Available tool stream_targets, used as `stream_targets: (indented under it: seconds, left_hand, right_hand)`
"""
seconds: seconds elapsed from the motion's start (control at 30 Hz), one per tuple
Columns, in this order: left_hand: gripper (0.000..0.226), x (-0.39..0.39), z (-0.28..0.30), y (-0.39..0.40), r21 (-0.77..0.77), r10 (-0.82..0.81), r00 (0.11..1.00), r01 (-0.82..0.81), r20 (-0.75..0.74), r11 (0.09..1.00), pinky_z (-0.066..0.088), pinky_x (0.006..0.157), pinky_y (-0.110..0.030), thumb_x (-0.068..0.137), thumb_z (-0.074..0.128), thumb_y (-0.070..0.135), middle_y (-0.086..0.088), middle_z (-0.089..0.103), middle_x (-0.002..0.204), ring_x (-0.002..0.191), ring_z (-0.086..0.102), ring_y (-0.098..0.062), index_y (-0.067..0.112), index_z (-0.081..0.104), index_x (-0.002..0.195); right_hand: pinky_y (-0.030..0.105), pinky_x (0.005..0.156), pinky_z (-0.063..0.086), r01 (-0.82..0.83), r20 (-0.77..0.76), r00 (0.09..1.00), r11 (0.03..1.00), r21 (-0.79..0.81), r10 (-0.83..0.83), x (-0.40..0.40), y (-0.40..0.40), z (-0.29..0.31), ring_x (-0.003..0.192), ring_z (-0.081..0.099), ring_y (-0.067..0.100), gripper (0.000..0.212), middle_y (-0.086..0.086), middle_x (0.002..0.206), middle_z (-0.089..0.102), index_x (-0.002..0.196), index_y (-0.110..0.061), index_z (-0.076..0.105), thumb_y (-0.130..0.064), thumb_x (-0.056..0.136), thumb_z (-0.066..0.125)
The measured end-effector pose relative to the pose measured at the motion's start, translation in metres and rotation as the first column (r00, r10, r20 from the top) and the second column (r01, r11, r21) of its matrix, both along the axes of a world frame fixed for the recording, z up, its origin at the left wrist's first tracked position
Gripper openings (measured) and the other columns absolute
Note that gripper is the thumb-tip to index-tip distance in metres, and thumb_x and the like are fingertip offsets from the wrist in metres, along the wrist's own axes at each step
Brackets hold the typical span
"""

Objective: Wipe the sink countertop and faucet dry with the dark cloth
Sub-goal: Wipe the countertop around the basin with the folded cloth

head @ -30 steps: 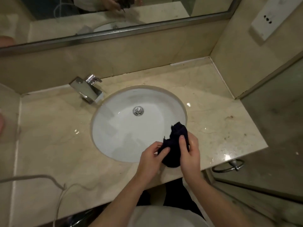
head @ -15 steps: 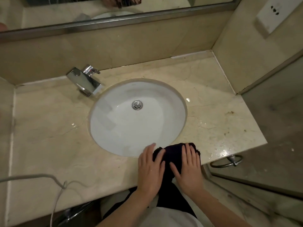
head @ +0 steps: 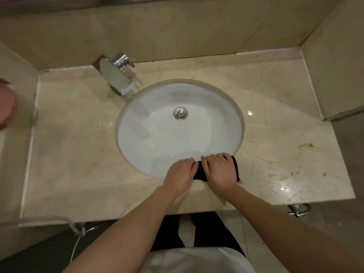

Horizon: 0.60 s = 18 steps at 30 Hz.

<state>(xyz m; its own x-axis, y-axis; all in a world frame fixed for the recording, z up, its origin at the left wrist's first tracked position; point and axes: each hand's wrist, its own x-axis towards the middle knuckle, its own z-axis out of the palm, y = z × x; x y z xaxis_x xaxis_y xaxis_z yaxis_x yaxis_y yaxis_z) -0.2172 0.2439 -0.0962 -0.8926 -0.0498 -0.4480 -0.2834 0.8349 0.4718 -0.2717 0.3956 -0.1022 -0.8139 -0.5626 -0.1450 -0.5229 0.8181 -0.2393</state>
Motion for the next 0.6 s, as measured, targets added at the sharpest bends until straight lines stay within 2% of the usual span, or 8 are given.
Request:
stream_targets:
  seconds: [0.03, 0.13, 0.2, 0.27, 0.33, 0.4, 0.5, 0.6]
  left_hand:
    - [0.037, -0.001, 0.004, -0.003, -0.003, 0.020, 1.000, -0.020, -0.017, 1.000, 0.042, 0.078, -0.037, 0.109, 0.031, 0.036, -0.004, 0.063, 0.091, 0.084, 0.057, -0.024, 0.013, 0.055, 0.091]
    - [0.034, 0.006, 0.020, -0.012, -0.066, 0.049, 0.992, -0.057, -0.115, 0.996, 0.040, 0.080, -0.034, 0.107, 0.033, 0.040, 0.000, 0.060, 0.093, 0.085, 0.052, -0.022, 0.015, 0.055, 0.099]
    - [0.031, 0.022, 0.035, -0.020, -0.065, 0.068, 0.982, -0.080, -0.176, 0.995, 0.041, 0.083, -0.035, 0.107, 0.033, 0.040, 0.002, 0.059, 0.095, 0.087, 0.051, -0.021, 0.018, 0.054, 0.103]
    - [0.034, 0.050, 0.049, -0.027, -0.062, 0.078, 0.971, -0.094, -0.225, 0.994, 0.042, 0.084, -0.036, 0.106, 0.028, 0.043, 0.005, 0.058, 0.095, 0.087, 0.051, -0.018, 0.021, 0.055, 0.105]
    - [0.036, 0.086, 0.059, -0.033, -0.039, 0.117, 0.948, -0.135, -0.296, 0.990, 0.043, 0.082, -0.033, 0.105, 0.028, 0.043, 0.008, 0.057, 0.094, 0.086, 0.050, -0.014, 0.024, 0.058, 0.109]
    - [0.031, 0.128, 0.064, -0.037, -0.032, 0.174, 0.902, -0.203, -0.394, 0.979, 0.041, 0.080, -0.029, 0.104, 0.037, 0.039, 0.009, 0.056, 0.098, 0.088, 0.050, -0.011, 0.024, 0.062, 0.113]
    - [0.033, 0.172, 0.044, -0.040, -0.122, 0.202, 0.878, -0.279, -0.434, 0.953, 0.037, 0.085, -0.030, 0.101, 0.042, 0.034, 0.001, 0.055, 0.115, 0.100, 0.054, -0.018, 0.021, 0.065, 0.120]
    - [0.045, 0.180, 0.010, -0.045, -0.271, 0.140, 0.940, -0.229, -0.312, 0.935, 0.031, 0.106, -0.038, 0.104, 0.033, 0.037, -0.009, 0.050, 0.144, 0.130, 0.048, -0.027, 0.022, 0.054, 0.141]
  right_hand:
    - [0.035, 0.075, 0.037, -0.010, 0.043, 0.999, 1.000, 0.004, 0.010, -0.003, -0.003, 0.001, 0.066, 0.056, 0.023, 0.032, -0.005, 0.067, 0.055, 0.082, -0.019, 0.059, -0.024, 0.099, 0.033]
    - [0.029, 0.071, 0.029, 0.043, 0.137, 0.990, 0.988, -0.148, -0.022, -0.008, -0.012, 0.011, 0.071, 0.048, 0.014, 0.034, -0.011, 0.074, 0.048, 0.081, -0.024, 0.052, -0.037, 0.104, 0.031]
    - [0.028, 0.068, 0.027, 0.031, 0.110, 0.994, 0.969, -0.247, -0.004, 0.002, -0.019, 0.027, 0.072, 0.042, 0.011, 0.040, -0.011, 0.076, 0.049, 0.082, -0.022, 0.055, -0.042, 0.103, 0.028]
    - [0.029, 0.067, 0.032, -0.025, 0.078, 0.996, 0.951, -0.309, 0.052, 0.022, -0.026, 0.044, 0.073, 0.044, 0.012, 0.042, -0.008, 0.079, 0.054, 0.084, -0.020, 0.060, -0.042, 0.103, 0.029]
    - [0.031, 0.069, 0.040, -0.090, 0.038, 0.993, 0.931, -0.354, 0.111, 0.053, -0.033, 0.057, 0.076, 0.049, 0.016, 0.038, -0.005, 0.083, 0.059, 0.089, -0.018, 0.063, -0.039, 0.103, 0.034]
    - [0.031, 0.074, 0.041, -0.147, -0.029, 0.989, 0.911, -0.385, 0.147, 0.094, -0.041, 0.056, 0.081, 0.053, 0.017, 0.031, -0.003, 0.092, 0.062, 0.096, -0.018, 0.065, -0.034, 0.103, 0.040]
    - [0.032, 0.087, 0.040, -0.126, -0.049, 0.992, 0.945, -0.303, 0.117, 0.144, -0.055, 0.030, 0.099, 0.058, 0.021, 0.033, 0.001, 0.118, 0.063, 0.110, -0.019, 0.065, -0.037, 0.103, 0.038]
    - [0.042, 0.110, 0.031, -0.112, -0.011, 0.994, 0.987, -0.117, 0.112, 0.146, -0.062, -0.001, 0.134, 0.048, 0.029, 0.051, 0.011, 0.148, 0.050, 0.134, -0.012, 0.059, -0.040, 0.107, 0.027]
